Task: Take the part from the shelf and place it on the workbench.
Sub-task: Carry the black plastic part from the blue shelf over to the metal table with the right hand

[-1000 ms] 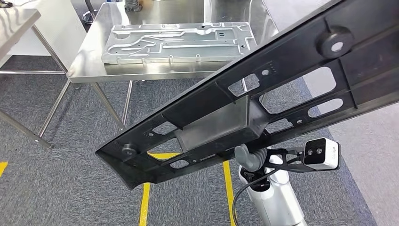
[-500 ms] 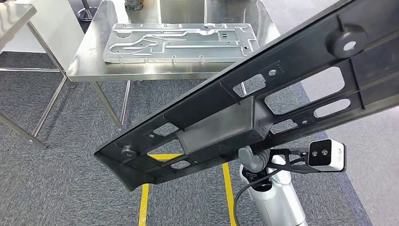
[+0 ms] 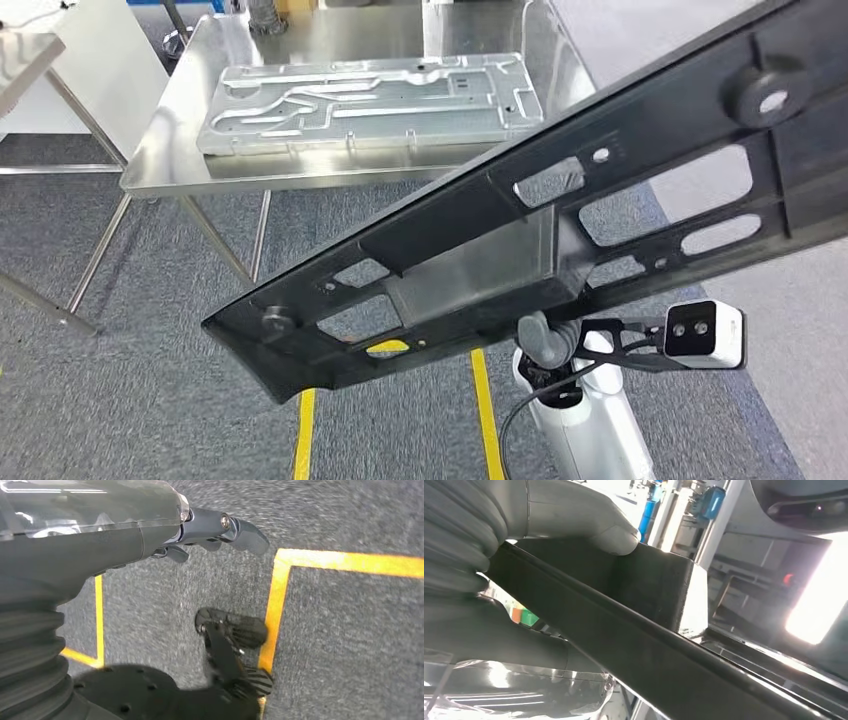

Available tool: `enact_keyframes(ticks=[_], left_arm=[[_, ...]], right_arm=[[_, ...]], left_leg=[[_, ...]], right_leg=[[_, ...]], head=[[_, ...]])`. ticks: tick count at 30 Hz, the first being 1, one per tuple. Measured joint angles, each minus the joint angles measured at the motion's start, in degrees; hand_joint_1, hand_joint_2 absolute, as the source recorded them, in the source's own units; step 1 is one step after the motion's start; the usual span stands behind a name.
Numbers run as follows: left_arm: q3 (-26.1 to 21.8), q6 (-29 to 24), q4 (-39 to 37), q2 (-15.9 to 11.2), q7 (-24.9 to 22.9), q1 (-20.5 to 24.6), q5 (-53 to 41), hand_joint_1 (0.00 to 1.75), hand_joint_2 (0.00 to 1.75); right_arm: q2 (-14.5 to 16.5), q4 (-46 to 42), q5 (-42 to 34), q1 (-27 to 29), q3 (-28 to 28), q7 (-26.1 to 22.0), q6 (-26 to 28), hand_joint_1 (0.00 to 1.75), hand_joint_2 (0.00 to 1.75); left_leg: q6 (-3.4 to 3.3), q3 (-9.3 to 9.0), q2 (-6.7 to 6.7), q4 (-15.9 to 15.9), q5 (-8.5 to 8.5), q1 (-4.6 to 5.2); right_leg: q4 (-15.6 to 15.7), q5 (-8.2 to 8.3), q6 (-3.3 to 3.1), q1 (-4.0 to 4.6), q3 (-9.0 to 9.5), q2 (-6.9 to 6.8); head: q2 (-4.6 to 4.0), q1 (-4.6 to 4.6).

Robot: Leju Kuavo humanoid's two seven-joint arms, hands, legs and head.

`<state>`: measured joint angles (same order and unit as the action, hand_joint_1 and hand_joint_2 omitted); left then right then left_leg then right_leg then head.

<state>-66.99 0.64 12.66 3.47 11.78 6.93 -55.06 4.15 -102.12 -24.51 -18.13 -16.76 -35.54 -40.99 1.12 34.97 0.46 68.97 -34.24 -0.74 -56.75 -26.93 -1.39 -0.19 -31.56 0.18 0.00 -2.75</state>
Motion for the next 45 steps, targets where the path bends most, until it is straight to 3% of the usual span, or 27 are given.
enact_keyframes(ticks=[1, 2, 3, 5, 7, 10, 12, 14, 16, 17, 18, 19, 22, 23, 24, 26, 28, 30, 32, 33, 34, 36, 38, 40, 42, 44, 45], left_arm=[[0.0, 0.0, 0.0, -0.01, -0.03, -0.1, -0.07, 0.0, 1.75], [0.0, -0.02, 0.01, -0.02, -0.06, -0.23, -0.1, 0.0, 1.75], [0.0, -0.03, 0.01, -0.03, -0.09, -0.34, -0.1, 0.0, 1.75], [0.0, -0.05, 0.01, -0.1, -0.12, -0.46, -0.1, 0.0, 1.75], [0.01, -0.1, 0.0, -0.25, -0.17, -0.5, -0.11, 0.0, 1.75], [0.02, -0.25, 0.02, -0.44, -0.29, -0.5, -0.1, 0.0, 1.75], [0.02, -0.27, 0.02, -0.5, -0.32, -0.45, -0.1, 0.0, 1.75], [0.01, -0.28, 0.02, -0.49, -0.32, -0.37, -0.1, 0.0, 1.75], [0.0, -0.29, 0.02, -0.48, -0.34, -0.34, -0.1, 0.0, 1.75], [0.0, -0.29, 0.01, -0.44, -0.36, -0.37, -0.1, 0.0, 1.75], [0.0, -0.29, 0.01, -0.4, -0.37, -0.4, -0.1, 0.0, 1.75], [0.0, -0.29, 0.0, -0.35, -0.39, -0.41, -0.1, 0.0, 1.75], [0.0, -0.37, 0.0, -0.24, -0.48, -0.34, -0.09, 0.0, 1.75], [0.0, -0.41, 0.01, -0.23, -0.51, -0.26, -0.08, 0.0, 1.75], [0.0, -0.45, 0.01, -0.24, -0.54, -0.19, -0.05, 0.0, 1.75], [0.0, -0.49, 0.02, -0.26, -0.55, -0.04, 0.1, 0.0, 1.75], [0.0, -0.45, 0.01, -0.27, -0.52, 0.07, 0.28, 0.0, 1.75], [0.01, -0.36, 0.0, -0.23, -0.47, 0.21, 0.38, 0.0, 1.75], [0.01, -0.31, 0.0, -0.19, -0.44, 0.09, 0.45, 0.0, 1.75], [0.01, -0.31, 0.0, -0.2, -0.43, -0.04, 0.46, 0.0, 1.75], [0.0, -0.31, 0.0, -0.21, -0.42, -0.16, 0.5, 0.0, 1.75], [-0.01, -0.32, 0.0, -0.23, -0.38, -0.29, 0.55, 0.0, 1.75], [-0.02, -0.33, 0.0, -0.23, -0.37, -0.31, 0.56, 0.0, 1.75], [-0.02, -0.35, 0.0, -0.23, -0.36, -0.45, 0.55, 0.0, 1.75], [-0.02, -0.38, 0.0, -0.22, -0.31, -0.59, 0.55, 0.0, 1.75], [-0.02, -0.33, 0.01, -0.19, -0.21, -0.49, 0.55, 0.0, 1.75], [-0.02, -0.29, 0.01, -0.17, -0.16, -0.44, 0.55, 0.0, 1.75]], right_arm=[[0.0, 0.0, 0.02, 0.21, 0.0, 0.0, 0.02, 1.75, 1.75], [-0.01, 0.0, 0.04, 0.44, 0.0, -0.02, 0.02, 1.75, 1.75], [-0.01, 0.0, 0.07, 0.62, 0.0, -0.04, 0.02, 1.75, 1.75], [0.0, 0.0, 0.07, 0.79, 0.01, -0.09, 0.01, 1.75, 1.75], [-0.01, 0.04, 0.11, 0.84, 0.09, -0.19, -0.03, 1.75, 1.75], [-0.02, 0.03, 0.36, 0.91, 0.25, -0.43, -0.15, 1.75, 1.75], [-0.02, -0.04, 0.5, 0.81, 0.38, -0.53, -0.15, 1.75, 1.75], [-0.02, -0.09, 0.56, 0.69, 0.46, -0.63, -0.19, 1.75, 1.75], [-0.03, -0.04, 0.61, 0.68, 0.53, -0.68, -0.19, 1.75, 1.75], [-0.04, 0.0, 0.62, 0.72, 0.57, -0.69, -0.18, 1.75, 1.75], [-0.05, 0.04, 0.64, 0.73, 0.61, -0.68, -0.16, 1.75, 1.75], [-0.06, 0.08, 0.66, 0.73, 0.63, -0.69, -0.16, 1.75, 1.75], [-0.09, 0.16, 0.67, 0.65, 0.7, -0.71, -0.18, 1.75, 1.75], [-0.09, 0.21, 0.68, 0.63, 0.74, -0.72, -0.18, 1.75, 1.75], [-0.09, 0.25, 0.69, 0.61, 0.77, -0.73, -0.17, 1.75, 1.75], [-0.08, 0.3, 0.73, 0.49, 0.79, -0.74, -0.17, 1.75, 1.75], [-0.04, 0.31, 0.72, 0.24, 0.79, -0.74, -0.23, 1.75, 1.75], [-0.01, 0.32, 0.69, 0.04, 0.79, -0.74, -0.27, 1.75, 1.75], [0.01, 0.44, 0.68, 0.01, 0.79, -0.74, -0.28, 1.75, 1.75], [0.01, 0.51, 0.67, 0.02, 0.79, -0.74, -0.28, 1.75, 1.75], [0.01, 0.58, 0.67, 0.03, 0.79, -0.74, -0.27, 1.75, 1.75], [0.01, 0.64, 0.63, 0.0, 0.79, -0.74, -0.27, 1.75, 1.75], [0.01, 0.7, 0.57, -0.06, 0.79, -0.73, -0.26, 1.75, 1.75], [0.01, 0.77, 0.52, -0.08, 0.79, -0.67, -0.27, 1.75, 1.75], [0.01, 0.76, 0.5, -0.13, 0.79, -0.62, -0.27, 1.75, 1.75], [0.0, 0.7, 0.46, -0.3, 0.79, -0.62, -0.28, 1.75, 1.75], [-0.01, 0.67, 0.44, -0.31, 0.79, -0.62, -0.28, 1.75, 1.75]], left_leg=[[0.05, 2.81, 0.0, 3.81, -0.78, 0.0], [0.0, 4.92, -0.01, 5.79, -0.29, 0.02], [-0.15, 6.0, -0.03, 5.62, 1.41, 0.06], [-0.85, 4.98, -0.11, -1.33, 8.0, 0.28], [-1.7, 2.92, -0.32, -7.66, 12.07, 0.75], [-2.46, 1.63, -0.43, -10.12, 11.22, 1.24], [-2.88, 0.15, -0.49, -11.43, 10.59, 0.88], [-3.11, -1.76, -0.56, -12.65, 10.03, 0.5], [-3.15, -3.21, -0.61, -13.04, 9.11, 0.39], [-3.1, -3.93, -0.64, -13.07, 8.54, 0.34], [-3.01, -4.72, -0.67, -13.07, 7.93, 0.28], [-2.87, -5.62, -0.71, -13.06, 7.28, 0.21], [-2.1, -8.12, -0.81, -13.03, 5.21, 0.11], [-1.73, -8.47, -0.81, -13.09, 4.61, 0.14], [-1.33, -8.82, -0.79, -13.01, 4.27, 0.18], [-0.53, -9.34, -0.67, -12.9, 3.96, 0.12], [-0.09, -8.95, -0.63, -10.63, 3.1, -0.02], [0.13, -5.67, -0.64, -4.28, 0.29, -0.18], [0.39, -0.92, -0.64, 2.41, -2.4, -0.26], [0.46, 0.51, -0.64, 3.4, -2.22, -0.26], [0.46, 0.97, -0.64, 2.31, -0.7, -0.25], [0.12, -0.76, -0.62, -4.72, 4.79, -0.19], [-0.54, -2.24, -0.55, -10.3, 7.54, 0.19], [-1.22, -2.36, -0.53, -11.44, 7.87, 0.58], [-1.85, -2.82, -0.56, -11.93, 8.77, 0.33], [-2.36, -3.38, -0.54, -12.59, 9.03, -0.03], [-2.5, -3.58, -0.51, -12.73, 8.99, -0.06]], right_leg=[[0.0, -0.57, -0.09, 0.12, 0.6, 0.11], [-0.01, -1.21, -0.14, 0.25, 1.33, 0.26], [-0.01, -1.87, -0.15, 0.38, 2.18, 0.41], [0.05, -3.51, -0.09, 0.57, 4.3, 0.63], [0.21, -4.82, 0.28, 0.6, 5.68, 0.78], [0.02, -4.97, 1.46, 0.38, 5.93, 0.95], [-2.96, -3.99, 2.15, 0.4, 4.61, 0.79], [-9.34, -4.31, 2.84, 0.2, 0.48, 0.6], [-15.25, -7.07, 3.56, -0.21, -4.68, 0.48], [-16.55, -8.26, 3.78, -0.42, -6.63, 0.4], [-16.27, -8.43, 3.9, -0.56, -7.77, 0.3], [-14.23, -7.06, 3.95, -0.66, -8.01, 0.19], [-3.57, 2.33, 3.53, -0.61, -6.24, -0.31], [-1.56, 4.29, 3.09, -0.44, -5.82, -0.41], [-0.64, 5.08, 2.61, -0.29, -5.69, -0.39], [-0.48, 4.7, 1.58, -0.18, -5.15, -0.15], [-0.17, 4.25, 0.64, -0.25, -4.08, -0.08], [-0.05, 3.65, -0.02, -0.13, -3.31, -0.11], [-0.14, 3.05, -0.3, 0.13, -2.94, 0.0], [-0.2, 2.72, -0.35, 0.26, -2.64, 0.1], [-0.27, 2.35, -0.34, 0.37, -2.22, 0.2], [-0.34, 1.59, -0.17, 0.49, -1.17, 0.26], [-0.35, 1.13, 0.24, 0.55, -0.62, 0.25], [-0.32, 0.9, 0.86, 0.54, -0.59, 0.28], [-0.54, 0.5, 1.52, 0.62, -0.54, 0.25], [-3.84, -1.31, 2.19, 0.54, -2.01, 0.18], [-7.35, -2.88, 2.49, 0.34, -3.86, 0.14]], head=[[0.0, 0.0], [0.0, 0.0], [0.0, 0.0], [0.0, 0.0], [0.0, 0.01], [0.0, 0.0], [0.0, 0.02], [0.0, 0.03], [0.0, 0.02], [0.0, 0.02], [0.0, 0.02], [0.0, 0.02], [0.0, 0.03], [0.0, 0.04], [0.0, 0.06], [0.0, 0.09], [0.0, 0.07], [0.0, 0.05], [0.0, 0.05], [0.0, 0.05], [0.0, 0.05], [0.0, 0.06], [0.0, 0.07], [0.0, 0.06], [0.0, 0.07], [0.0, 0.08], [0.0, 0.08]])
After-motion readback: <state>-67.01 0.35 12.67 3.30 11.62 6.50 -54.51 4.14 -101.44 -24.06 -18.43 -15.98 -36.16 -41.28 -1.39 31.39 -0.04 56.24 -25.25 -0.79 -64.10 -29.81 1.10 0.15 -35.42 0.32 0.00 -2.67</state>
